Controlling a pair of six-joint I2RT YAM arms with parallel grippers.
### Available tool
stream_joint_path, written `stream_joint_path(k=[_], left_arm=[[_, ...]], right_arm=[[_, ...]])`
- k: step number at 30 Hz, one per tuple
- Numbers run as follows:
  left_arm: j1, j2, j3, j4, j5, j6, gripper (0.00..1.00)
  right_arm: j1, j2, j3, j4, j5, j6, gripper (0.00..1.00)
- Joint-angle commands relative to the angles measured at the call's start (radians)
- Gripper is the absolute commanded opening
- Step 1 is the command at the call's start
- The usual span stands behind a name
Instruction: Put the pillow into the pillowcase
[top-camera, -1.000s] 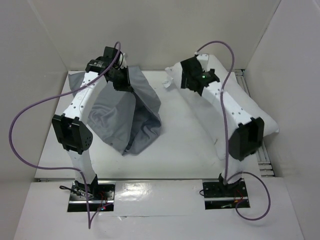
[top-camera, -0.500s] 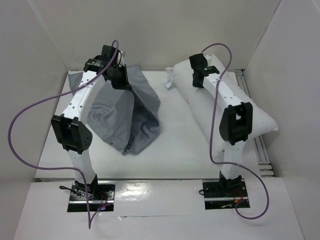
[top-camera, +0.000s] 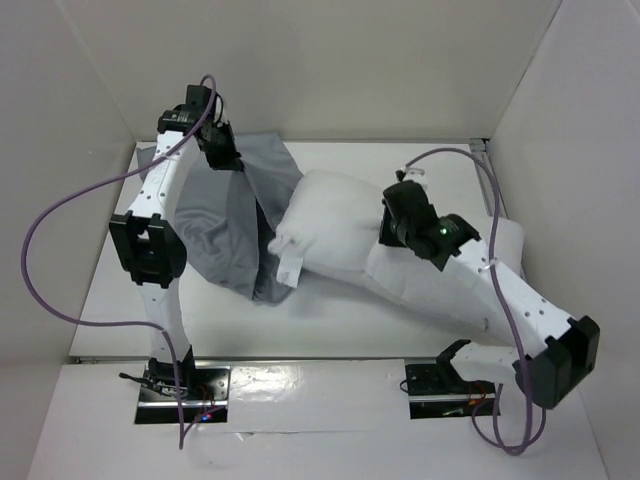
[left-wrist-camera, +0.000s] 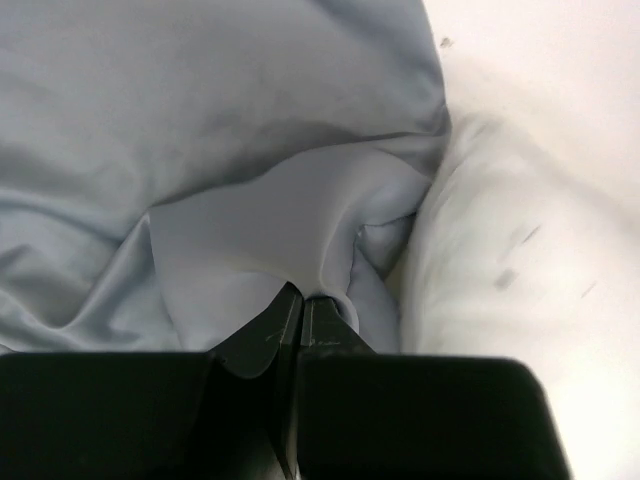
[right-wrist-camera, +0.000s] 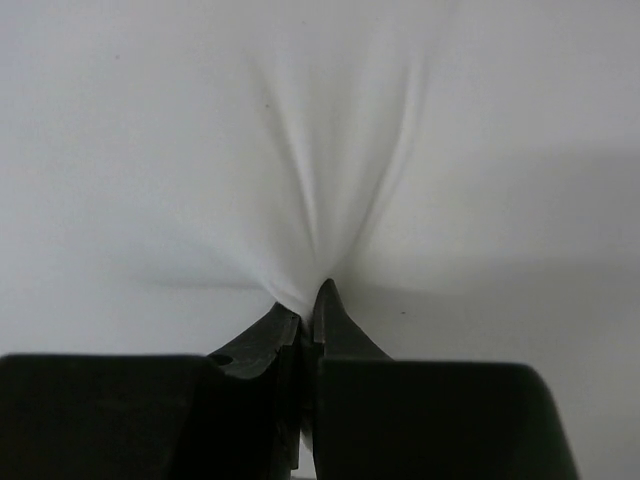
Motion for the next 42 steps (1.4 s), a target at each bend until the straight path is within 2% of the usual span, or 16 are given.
stream_joint_path(k=[1, 4, 5, 6, 7, 9, 12, 18, 22, 23, 24, 25, 26, 31, 36, 42], left_arm=[[0.011, 0.021, 0.037, 0.007, 0.014, -0.017, 0.00], [0.011, 0.031, 0.037, 0.016, 0.028, -0.017, 0.00], [0.011, 0.031, 0.037, 0.016, 0.028, -0.017, 0.00], [0.011, 0.019, 0.025, 0.016, 0.028, -0.017, 0.00], [0.011, 0.019, 0.016, 0.016, 0.028, -0.017, 0.00], [0.011, 0.008, 0.016, 0.025, 0.028, -0.017, 0.00], [0.011, -0.004, -0.007, 0.025, 0.017, -0.017, 0.00], [0.020, -0.027, -0.037, 0.025, 0.008, -0.008, 0.00], [0.020, -0.061, -0.055, 0.025, 0.008, 0.001, 0.00], [0.020, -0.073, -0.055, 0.025, -0.003, 0.001, 0.00], [0.020, -0.073, -0.064, 0.025, -0.012, 0.001, 0.00], [0.020, -0.085, -0.064, 0.025, -0.012, 0.011, 0.00], [0.020, -0.085, -0.064, 0.015, -0.012, 0.021, 0.00], [0.020, -0.131, -0.095, 0.005, -0.026, 0.055, 0.00], [0.020, -0.140, -0.104, 0.005, -0.037, 0.080, 0.00], [0.020, -0.104, -0.061, 0.005, -0.046, 0.080, 0.00]], right_arm=[[0.084, -0.113, -0.107, 0.020, 0.046, 0.133, 0.00], [0.125, -0.148, -0.124, -0.011, 0.058, 0.126, 0.00], [0.148, -0.148, -0.107, -0.022, 0.058, 0.103, 0.08], [0.159, -0.135, -0.089, -0.022, 0.058, 0.080, 0.59], [0.173, -0.121, -0.063, -0.022, 0.058, 0.059, 0.78], [0.210, -0.052, 0.044, -0.034, 0.067, 0.007, 1.00], [0.240, 0.061, 0.231, -0.082, 0.099, -0.030, 1.00], [0.241, 0.463, 0.529, -0.175, 0.060, -0.011, 1.00], [0.241, 0.606, 0.485, -0.052, -0.086, 0.038, 1.00], [0.241, 0.626, 0.456, -0.004, -0.153, 0.039, 0.94], [0.241, 0.637, 0.432, 0.040, -0.172, 0.049, 0.77], [0.241, 0.637, 0.431, 0.041, -0.172, 0.049, 0.23], [0.241, 0.637, 0.431, 0.041, -0.163, 0.049, 0.00], [0.241, 0.460, 0.326, 0.035, -0.096, -0.039, 0.00], [0.241, 0.179, 0.189, 0.078, -0.221, -0.156, 0.00], [0.287, 0.012, 0.115, 0.046, -0.357, -0.234, 0.00]])
